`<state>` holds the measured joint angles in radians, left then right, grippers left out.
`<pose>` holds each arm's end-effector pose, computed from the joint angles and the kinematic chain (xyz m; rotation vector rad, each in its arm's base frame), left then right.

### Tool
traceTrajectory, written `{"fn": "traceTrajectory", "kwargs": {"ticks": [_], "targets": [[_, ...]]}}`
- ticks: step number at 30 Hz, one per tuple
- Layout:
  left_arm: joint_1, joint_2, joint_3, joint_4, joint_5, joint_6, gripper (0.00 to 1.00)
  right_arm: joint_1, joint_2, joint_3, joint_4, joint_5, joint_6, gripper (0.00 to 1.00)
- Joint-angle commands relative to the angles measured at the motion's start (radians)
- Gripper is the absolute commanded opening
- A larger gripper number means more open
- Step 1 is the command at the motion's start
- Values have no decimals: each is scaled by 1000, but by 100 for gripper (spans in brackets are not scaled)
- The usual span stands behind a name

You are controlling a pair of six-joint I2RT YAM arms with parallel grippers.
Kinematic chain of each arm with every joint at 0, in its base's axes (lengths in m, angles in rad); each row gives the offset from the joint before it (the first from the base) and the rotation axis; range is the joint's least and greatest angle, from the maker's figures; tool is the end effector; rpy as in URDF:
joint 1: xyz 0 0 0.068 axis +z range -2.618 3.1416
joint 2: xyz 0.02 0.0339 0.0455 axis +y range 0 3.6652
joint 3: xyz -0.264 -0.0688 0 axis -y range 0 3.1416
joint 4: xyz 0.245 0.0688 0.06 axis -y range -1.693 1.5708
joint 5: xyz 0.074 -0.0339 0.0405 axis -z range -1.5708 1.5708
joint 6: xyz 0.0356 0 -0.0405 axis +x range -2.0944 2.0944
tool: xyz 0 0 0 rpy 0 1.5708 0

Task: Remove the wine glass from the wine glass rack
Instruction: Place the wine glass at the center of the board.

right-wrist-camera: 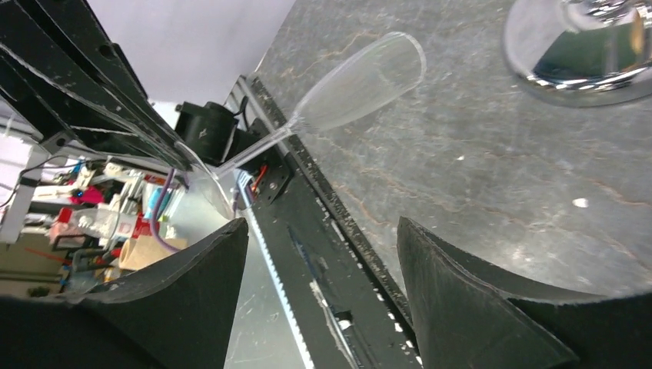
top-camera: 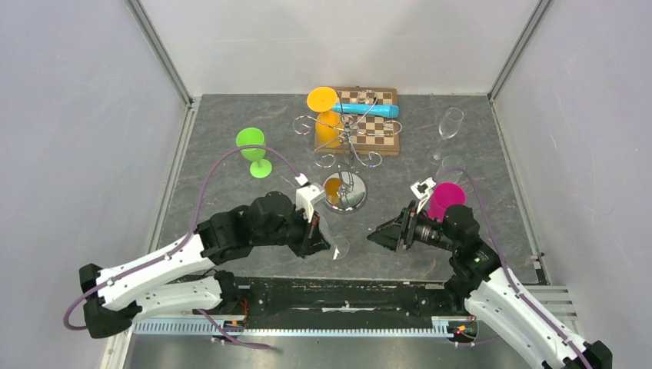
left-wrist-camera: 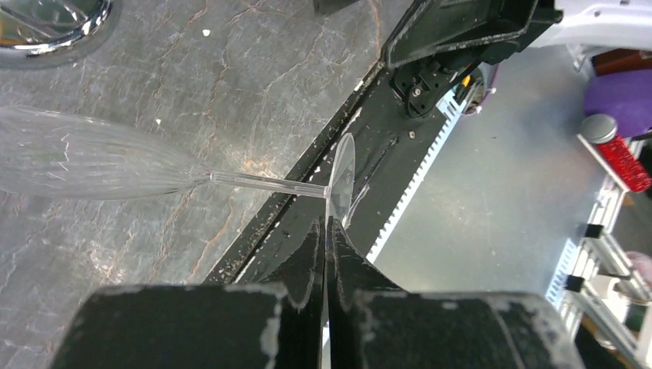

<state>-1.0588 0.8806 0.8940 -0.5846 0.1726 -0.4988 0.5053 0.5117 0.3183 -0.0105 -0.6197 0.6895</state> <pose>0.0867 -0.1668 0.3214 0.7518 2.2151 -1.0401 0.1148 0.0871 0.2337 -0.3185 1.9374 1.3732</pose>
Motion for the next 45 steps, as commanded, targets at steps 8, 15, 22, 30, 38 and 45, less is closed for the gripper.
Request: {"fn": "traceTrajectory", "kwargs": {"ticks": [8, 15, 22, 30, 38, 45], "targets": [[-293, 75, 82, 111, -370, 159, 2, 182, 73, 47, 93, 148, 62, 74], [-407, 109, 87, 140, -478, 212, 2, 219, 105, 71, 117, 167, 91, 74], [-474, 153, 76, 164, -548, 234, 2, 287, 128, 89, 129, 214, 109, 73], [-532, 161, 60, 207, -624, 246, 2, 386, 191, 121, 132, 270, 114, 71], [-583, 180, 41, 234, -655, 246, 2, 477, 266, 166, 141, 317, 104, 63], [-615, 162, 15, 243, -680, 237, 2, 509, 298, 177, 148, 331, 104, 37]]}}
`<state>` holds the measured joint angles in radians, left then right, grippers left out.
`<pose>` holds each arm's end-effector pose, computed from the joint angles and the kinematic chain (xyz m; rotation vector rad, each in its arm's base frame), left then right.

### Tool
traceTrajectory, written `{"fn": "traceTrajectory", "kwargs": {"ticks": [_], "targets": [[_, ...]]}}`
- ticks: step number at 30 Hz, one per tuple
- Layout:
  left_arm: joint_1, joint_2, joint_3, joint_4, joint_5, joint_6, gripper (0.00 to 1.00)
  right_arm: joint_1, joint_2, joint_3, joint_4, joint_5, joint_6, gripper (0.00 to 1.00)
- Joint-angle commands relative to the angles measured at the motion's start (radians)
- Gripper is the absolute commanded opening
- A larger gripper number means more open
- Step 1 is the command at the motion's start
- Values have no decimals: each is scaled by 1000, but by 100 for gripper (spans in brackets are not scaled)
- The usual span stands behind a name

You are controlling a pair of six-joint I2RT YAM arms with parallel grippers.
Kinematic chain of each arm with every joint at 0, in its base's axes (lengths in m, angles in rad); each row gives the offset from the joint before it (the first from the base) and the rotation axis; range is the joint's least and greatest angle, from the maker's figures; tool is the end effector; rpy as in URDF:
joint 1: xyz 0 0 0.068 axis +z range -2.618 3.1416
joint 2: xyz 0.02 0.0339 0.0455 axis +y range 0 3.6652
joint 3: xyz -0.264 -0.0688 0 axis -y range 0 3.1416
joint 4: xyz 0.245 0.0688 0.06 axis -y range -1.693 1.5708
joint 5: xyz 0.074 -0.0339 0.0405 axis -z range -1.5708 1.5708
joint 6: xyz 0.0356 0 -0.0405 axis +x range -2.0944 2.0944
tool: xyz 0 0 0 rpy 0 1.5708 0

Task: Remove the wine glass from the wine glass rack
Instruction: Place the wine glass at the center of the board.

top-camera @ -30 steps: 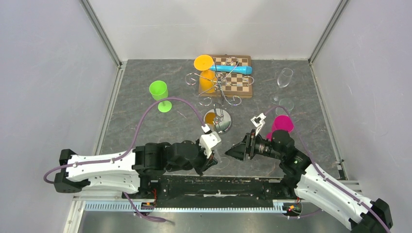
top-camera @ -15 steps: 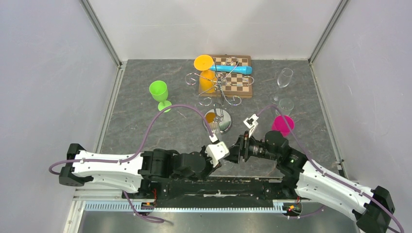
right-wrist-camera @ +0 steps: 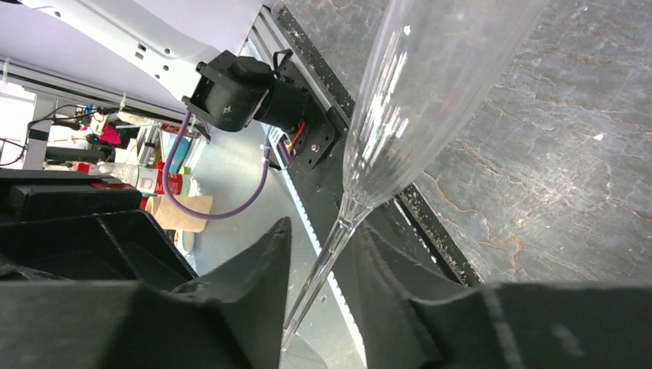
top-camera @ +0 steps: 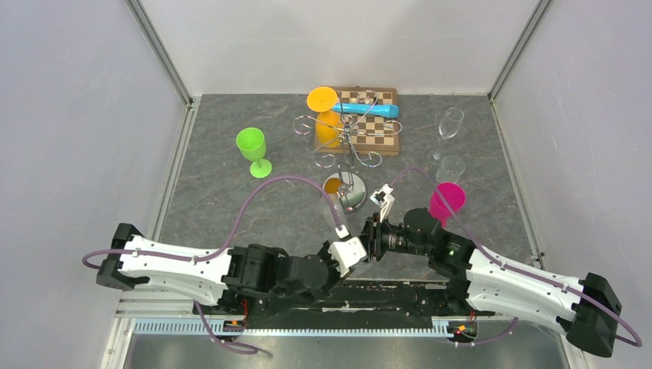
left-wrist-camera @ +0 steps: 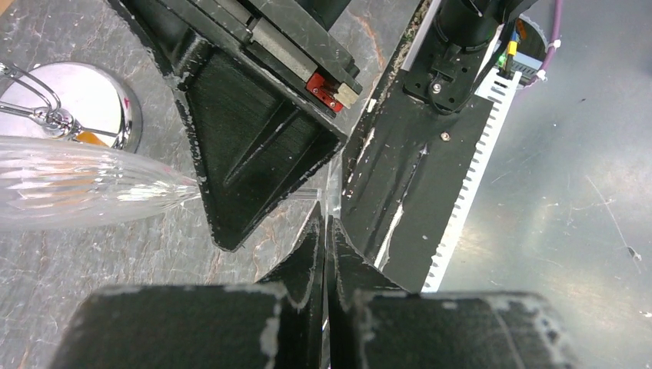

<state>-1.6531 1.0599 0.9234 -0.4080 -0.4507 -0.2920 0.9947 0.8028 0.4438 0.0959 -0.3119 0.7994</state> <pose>-0.0037 -0.2330 0.3150 1.1203 1.8187 -0.7129 0.0950 0.1663 0.2454 -0.4574 2.0692 1.4664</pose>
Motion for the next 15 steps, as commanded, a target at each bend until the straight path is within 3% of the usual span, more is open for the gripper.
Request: {"fn": "traceTrajectory", "kwargs": {"ticks": [1, 12, 15], "targets": [[-23, -24, -20, 64, -58, 26, 2, 22, 11, 53, 41, 25, -8, 33], [-30, -64, -40, -10, -24, -32, 3, 41, 34, 56, 37, 30, -28, 0], [-30, -52, -41, -31, -22, -44, 20, 44, 32, 59, 38, 35, -45, 0]]}}
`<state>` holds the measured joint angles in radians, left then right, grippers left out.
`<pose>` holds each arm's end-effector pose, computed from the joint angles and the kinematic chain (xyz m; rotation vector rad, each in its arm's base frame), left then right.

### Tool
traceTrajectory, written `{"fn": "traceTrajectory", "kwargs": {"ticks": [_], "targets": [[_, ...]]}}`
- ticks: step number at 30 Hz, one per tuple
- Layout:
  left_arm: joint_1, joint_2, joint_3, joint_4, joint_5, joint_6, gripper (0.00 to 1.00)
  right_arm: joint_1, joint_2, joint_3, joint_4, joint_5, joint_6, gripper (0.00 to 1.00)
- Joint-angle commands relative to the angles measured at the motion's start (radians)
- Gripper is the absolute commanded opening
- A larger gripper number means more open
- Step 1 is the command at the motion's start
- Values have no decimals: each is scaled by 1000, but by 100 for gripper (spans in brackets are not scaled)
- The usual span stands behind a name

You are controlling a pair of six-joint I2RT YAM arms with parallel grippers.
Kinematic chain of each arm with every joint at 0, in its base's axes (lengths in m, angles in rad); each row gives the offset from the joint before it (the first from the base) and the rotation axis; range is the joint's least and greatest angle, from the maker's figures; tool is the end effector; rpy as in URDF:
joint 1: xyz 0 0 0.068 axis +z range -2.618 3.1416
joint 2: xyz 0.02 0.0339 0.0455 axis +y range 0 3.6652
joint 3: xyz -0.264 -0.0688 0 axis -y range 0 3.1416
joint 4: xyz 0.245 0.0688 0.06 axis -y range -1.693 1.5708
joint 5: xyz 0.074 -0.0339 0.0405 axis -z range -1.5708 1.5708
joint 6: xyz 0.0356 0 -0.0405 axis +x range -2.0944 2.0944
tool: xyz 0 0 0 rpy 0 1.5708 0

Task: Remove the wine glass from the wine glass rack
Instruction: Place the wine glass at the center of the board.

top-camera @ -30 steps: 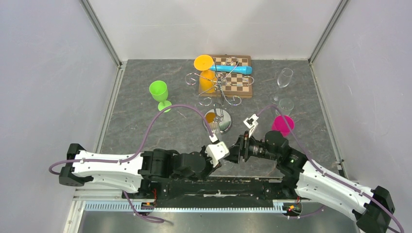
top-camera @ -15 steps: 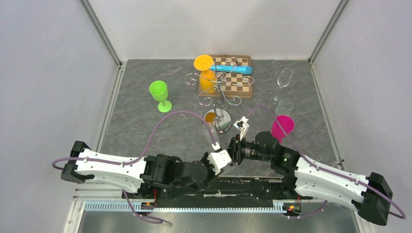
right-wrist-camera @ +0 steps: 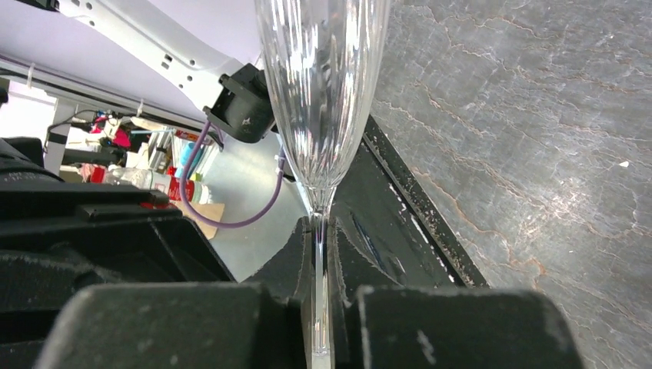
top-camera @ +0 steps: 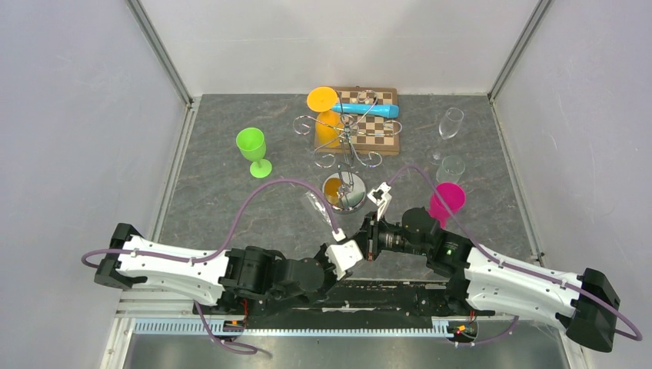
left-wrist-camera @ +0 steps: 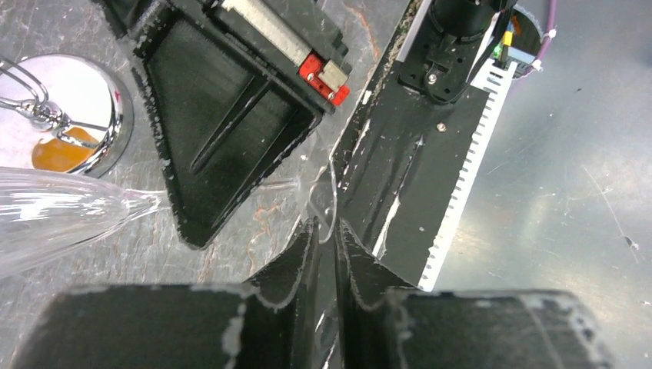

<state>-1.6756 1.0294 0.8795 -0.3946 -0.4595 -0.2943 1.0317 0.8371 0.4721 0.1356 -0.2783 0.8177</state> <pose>-0.0079 -0.2262 0.3076 1.1335 1.8095 -0.7202 0.0937 0.1757 0.2536 -0.4511 2.0396 1.4902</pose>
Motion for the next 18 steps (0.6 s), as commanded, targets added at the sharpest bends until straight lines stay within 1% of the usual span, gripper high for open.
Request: {"fn": "traceTrajectory", "kwargs": {"ticks": [1, 4, 5, 6, 11, 14, 17, 18], "targets": [[-7, -17, 3, -49, -11, -47, 25, 8, -5, 28, -6, 6, -70, 0], [-6, -13, 2, -59, -22, -63, 41, 9, -10, 40, -44, 18, -107, 0], [-6, -19, 0, -59, -26, -68, 52, 8, -14, 47, -63, 22, -123, 0], [-7, -24, -1, -55, -29, -75, 57, 8, -16, 53, -86, 32, -142, 0], [-6, -69, -28, 12, 20, -92, 62, 8, -59, 65, -181, 73, -252, 0], [0, -101, -41, 26, 19, -111, 65, 9, -90, 71, -232, 84, -331, 0], [36, -148, -55, 36, 34, -124, 67, 8, -112, 85, -302, 117, -406, 0], [59, -171, -62, 45, 59, -128, 67, 8, -118, 87, -317, 126, -434, 0]]}}
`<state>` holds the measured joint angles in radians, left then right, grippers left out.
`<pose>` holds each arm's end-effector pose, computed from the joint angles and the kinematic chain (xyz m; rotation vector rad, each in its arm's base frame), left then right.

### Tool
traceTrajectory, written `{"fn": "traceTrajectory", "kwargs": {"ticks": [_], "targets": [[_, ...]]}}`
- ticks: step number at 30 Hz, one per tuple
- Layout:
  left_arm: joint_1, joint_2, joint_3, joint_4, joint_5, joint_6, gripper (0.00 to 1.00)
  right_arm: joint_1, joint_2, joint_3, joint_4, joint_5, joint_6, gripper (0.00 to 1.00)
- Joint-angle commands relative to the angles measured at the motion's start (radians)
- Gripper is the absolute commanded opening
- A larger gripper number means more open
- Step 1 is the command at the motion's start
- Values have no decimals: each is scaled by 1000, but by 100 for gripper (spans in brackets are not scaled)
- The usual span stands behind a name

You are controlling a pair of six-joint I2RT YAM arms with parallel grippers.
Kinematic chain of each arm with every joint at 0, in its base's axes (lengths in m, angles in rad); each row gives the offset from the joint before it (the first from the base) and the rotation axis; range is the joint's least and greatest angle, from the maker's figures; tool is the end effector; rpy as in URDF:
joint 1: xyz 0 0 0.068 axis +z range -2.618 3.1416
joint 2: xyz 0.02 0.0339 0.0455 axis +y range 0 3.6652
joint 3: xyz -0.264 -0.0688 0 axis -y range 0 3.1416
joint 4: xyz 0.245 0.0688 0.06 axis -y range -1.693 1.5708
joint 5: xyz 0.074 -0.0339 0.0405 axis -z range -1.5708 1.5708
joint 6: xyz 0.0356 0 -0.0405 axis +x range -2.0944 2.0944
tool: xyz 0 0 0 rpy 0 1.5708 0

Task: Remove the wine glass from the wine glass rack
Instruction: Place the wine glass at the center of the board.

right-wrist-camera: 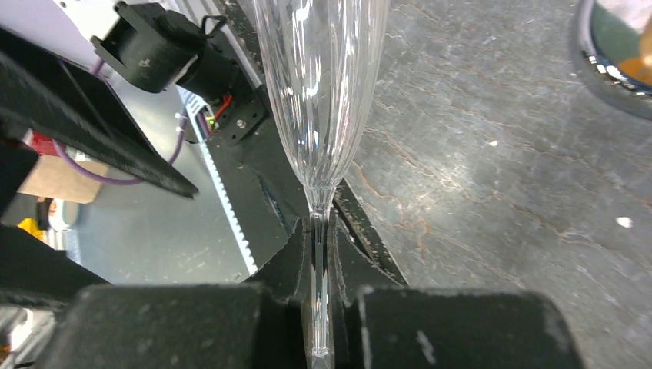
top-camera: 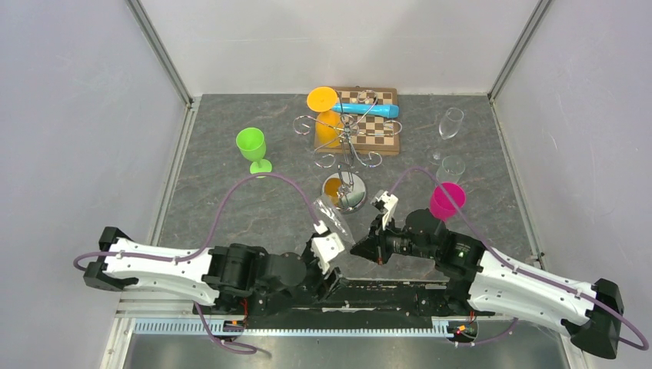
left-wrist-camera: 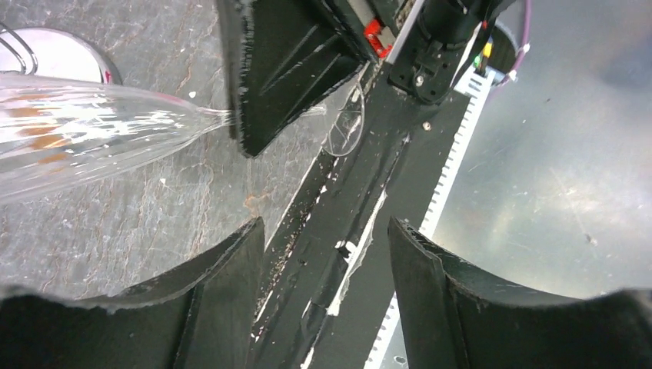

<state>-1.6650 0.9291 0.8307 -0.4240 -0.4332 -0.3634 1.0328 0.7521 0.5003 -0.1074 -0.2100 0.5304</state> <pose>-0.0043 -0.2043 0.3076 1.0712 1.8526 -0.7953 0.0865 0.1595 0.2527 -0.6790 2.0212 1.1967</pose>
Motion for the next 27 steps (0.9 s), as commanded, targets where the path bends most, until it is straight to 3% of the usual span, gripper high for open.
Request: {"fn": "traceTrajectory", "kwargs": {"ticks": [1, 11, 18, 27], "targets": [[70, -93, -22, 83, 73, -64, 67, 7, -39, 61, -90, 75, -170, 0], [366, -247, -78, 121, 357, -154, 66, 7, -40, 90, -162, 117, -348, 0], [628, -236, -71, 116, 605, -260, 66, 6, -36, 127, -176, 178, -463, 0], [907, -219, -80, 126, 824, -336, 66, 7, -37, 140, -220, 299, -589, 0]]}}
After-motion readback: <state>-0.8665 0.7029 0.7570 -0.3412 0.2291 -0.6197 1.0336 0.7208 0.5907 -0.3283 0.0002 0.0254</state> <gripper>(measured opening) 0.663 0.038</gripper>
